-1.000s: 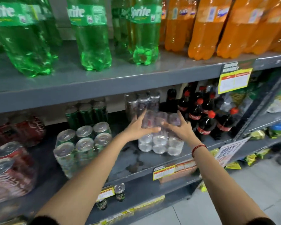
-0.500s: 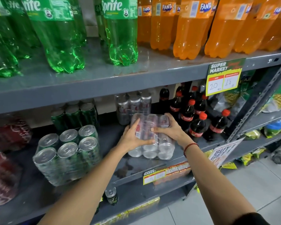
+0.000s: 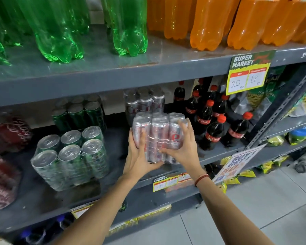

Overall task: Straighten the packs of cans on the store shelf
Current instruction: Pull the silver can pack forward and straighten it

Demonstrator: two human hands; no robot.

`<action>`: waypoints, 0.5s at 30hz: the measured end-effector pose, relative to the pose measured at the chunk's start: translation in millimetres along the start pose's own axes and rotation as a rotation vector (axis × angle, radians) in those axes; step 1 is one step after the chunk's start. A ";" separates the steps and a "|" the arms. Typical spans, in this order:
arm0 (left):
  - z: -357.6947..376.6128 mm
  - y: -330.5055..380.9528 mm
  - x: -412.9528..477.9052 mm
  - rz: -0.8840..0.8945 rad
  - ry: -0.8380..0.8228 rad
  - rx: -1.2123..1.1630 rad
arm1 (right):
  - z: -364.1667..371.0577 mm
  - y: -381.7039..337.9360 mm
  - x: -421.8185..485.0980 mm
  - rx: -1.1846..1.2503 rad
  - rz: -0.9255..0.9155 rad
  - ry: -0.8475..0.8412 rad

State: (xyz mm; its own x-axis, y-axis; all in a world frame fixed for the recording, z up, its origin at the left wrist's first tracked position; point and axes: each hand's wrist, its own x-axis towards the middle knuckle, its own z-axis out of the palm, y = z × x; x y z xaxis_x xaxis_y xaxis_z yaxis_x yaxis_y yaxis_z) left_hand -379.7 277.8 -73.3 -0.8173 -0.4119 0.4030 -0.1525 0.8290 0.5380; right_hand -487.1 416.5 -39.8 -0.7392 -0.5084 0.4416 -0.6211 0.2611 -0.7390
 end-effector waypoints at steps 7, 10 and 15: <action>-0.6 -10.3 -24.1 -0.017 -0.148 0.008 | 15.5 13.5 -24.3 -0.086 -0.083 0.058; -8.5 -3.5 -31.3 -0.048 -0.119 -0.018 | 11.2 15.0 -23.1 -0.112 -0.099 0.026; -29.1 32.1 -25.3 -0.172 0.138 -0.308 | -14.9 0.8 4.5 0.063 -0.077 0.058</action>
State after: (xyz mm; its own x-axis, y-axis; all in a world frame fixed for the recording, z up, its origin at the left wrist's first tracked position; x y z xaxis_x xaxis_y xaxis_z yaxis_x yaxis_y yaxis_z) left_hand -347.8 303.9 -44.6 -0.7083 -0.5997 0.3723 -0.0896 0.5995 0.7953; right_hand -494.7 426.7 -30.8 -0.7050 -0.4758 0.5259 -0.6603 0.1699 -0.7315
